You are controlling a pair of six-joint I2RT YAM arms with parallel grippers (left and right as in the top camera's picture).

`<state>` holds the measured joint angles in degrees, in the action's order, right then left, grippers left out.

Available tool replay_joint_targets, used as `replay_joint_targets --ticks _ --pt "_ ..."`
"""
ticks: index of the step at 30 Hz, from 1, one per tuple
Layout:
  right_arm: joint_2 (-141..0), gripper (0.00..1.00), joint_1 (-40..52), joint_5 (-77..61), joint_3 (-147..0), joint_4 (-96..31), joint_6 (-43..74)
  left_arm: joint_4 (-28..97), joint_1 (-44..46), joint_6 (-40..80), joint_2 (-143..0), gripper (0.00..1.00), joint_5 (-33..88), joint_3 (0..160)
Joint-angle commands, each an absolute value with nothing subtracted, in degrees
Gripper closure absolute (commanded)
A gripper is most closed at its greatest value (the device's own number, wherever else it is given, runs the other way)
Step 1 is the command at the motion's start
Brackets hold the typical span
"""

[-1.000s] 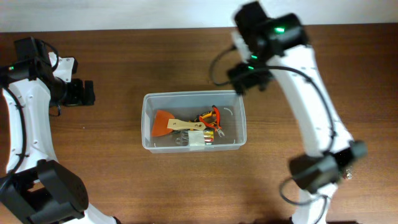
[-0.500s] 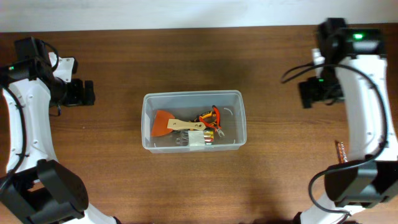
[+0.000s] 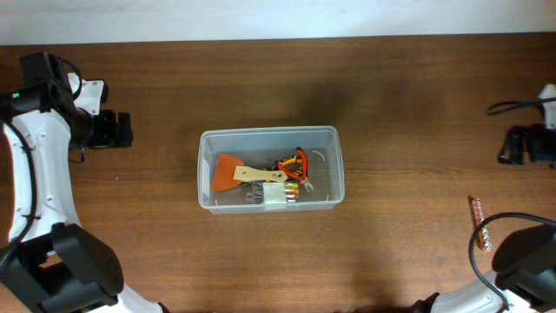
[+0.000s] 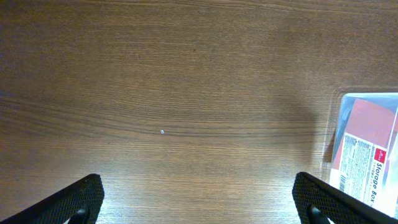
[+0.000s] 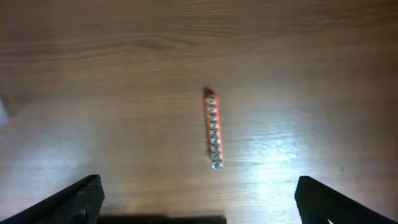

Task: Pack container
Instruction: 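Move the right gripper right to the orange socket rail, then lower the right gripper onto the end of the orange socket rail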

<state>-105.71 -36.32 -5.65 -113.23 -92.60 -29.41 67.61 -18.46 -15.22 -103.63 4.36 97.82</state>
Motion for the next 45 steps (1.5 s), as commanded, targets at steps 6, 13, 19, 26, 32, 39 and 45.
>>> replay_joint_targets --ticks 6,13,19,26,32,39,45 --pt "-105.3 0.01 -37.2 -1.0 -105.8 -86.3 -31.3 67.5 -18.9 -14.6 -104.1 0.01 5.1 97.5" --pt "-105.3 0.01 -37.2 2.2 -91.7 -78.9 -31.3 67.5 -18.9 -14.6 -104.1 0.01 5.1 97.5" --pt "-105.3 0.01 -37.2 5.1 -81.7 -71.4 -31.1 67.5 -18.9 -14.6 -104.1 0.01 5.1 97.5" --pt "-105.3 0.01 -37.2 12.2 -73.0 -64.4 -31.1 67.5 -18.9 -14.6 -104.1 0.01 5.1 97.5" --pt "-105.3 0.01 -37.3 11.4 -71.0 -60.1 -31.8 67.5 -18.9 -14.6 -104.1 0.01 5.1 97.5" --pt "-105.5 0.01 -37.3 5.6 -70.9 -58.6 -35.8 67.5 -18.9 -14.6 -104.1 0.01 5.1 97.5" --pt "-105.9 0.01 -37.3 3.4 -69.2 -56.7 -35.8 67.5 -18.9 -14.6 -104.1 0.01 5.1 97.5"
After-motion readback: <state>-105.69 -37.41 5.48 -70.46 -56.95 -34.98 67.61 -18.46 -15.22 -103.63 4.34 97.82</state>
